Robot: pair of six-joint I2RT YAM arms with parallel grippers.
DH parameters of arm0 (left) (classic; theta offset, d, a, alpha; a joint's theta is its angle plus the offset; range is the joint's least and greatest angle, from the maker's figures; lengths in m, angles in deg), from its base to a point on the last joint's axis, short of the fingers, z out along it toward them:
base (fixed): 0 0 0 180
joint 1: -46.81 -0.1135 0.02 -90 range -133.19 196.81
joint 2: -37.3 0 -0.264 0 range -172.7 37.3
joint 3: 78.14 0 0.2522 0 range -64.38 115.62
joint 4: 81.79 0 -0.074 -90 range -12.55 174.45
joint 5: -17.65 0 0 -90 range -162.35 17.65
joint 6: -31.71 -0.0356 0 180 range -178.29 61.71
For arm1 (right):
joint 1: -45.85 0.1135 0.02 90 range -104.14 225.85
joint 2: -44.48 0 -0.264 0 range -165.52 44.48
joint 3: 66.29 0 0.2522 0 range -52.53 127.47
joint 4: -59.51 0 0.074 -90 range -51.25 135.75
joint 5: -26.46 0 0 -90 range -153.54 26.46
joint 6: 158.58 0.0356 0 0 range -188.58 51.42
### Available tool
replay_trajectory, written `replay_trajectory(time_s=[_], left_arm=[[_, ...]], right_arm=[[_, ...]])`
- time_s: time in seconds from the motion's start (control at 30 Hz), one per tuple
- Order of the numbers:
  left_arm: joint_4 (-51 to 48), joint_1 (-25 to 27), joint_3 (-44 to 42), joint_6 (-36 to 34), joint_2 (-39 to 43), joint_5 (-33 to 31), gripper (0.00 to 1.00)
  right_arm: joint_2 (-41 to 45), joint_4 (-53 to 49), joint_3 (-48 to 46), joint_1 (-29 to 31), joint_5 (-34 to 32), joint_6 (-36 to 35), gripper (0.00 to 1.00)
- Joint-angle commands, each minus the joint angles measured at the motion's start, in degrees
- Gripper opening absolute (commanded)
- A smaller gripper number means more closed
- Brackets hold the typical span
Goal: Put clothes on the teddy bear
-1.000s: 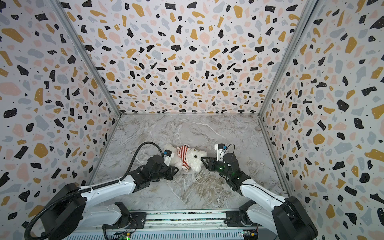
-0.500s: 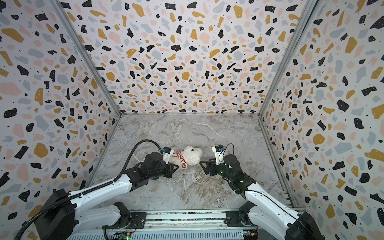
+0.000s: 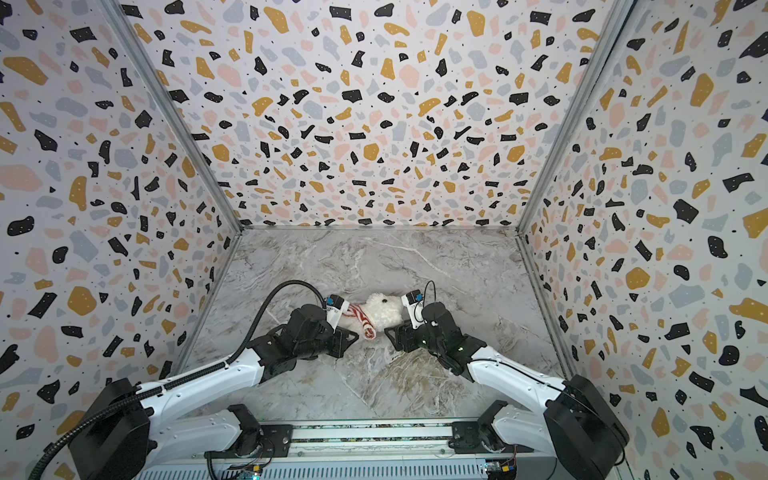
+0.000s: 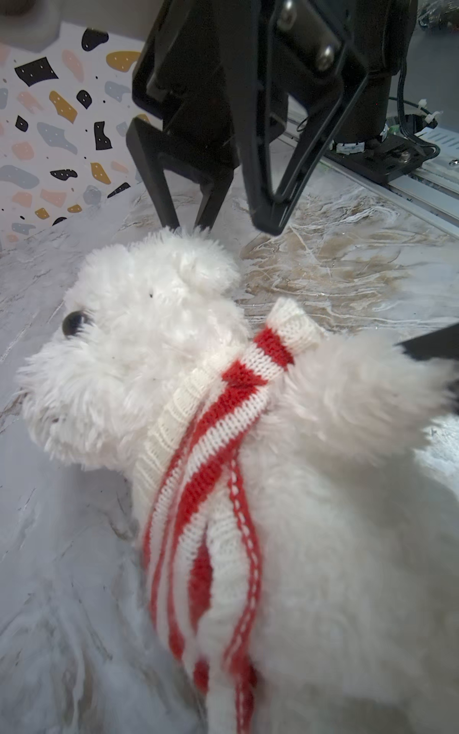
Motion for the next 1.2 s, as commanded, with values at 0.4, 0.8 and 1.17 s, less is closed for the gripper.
replay_trajectory(time_s=[0.4, 0.8, 1.17], left_arm=[[-0.62, -0.25, -2.73, -2.59, 4.99, 3.65, 0.0], [-4.11, -0.34, -1.51, -4.63, 7.28, 3.47, 0.0], [-10.26, -4.43, 1.65, -9.16, 8.99, 9.72, 0.0]], right_arm=[[-5.08, 3.24, 4.49, 0.36, -3.7, -0.87, 0.39], [2.03, -2.77, 4.3, 4.18, -6.35, -4.65, 0.5], [9.61, 1.25, -0.81, 13.73, -16.67, -29.87, 0.72]])
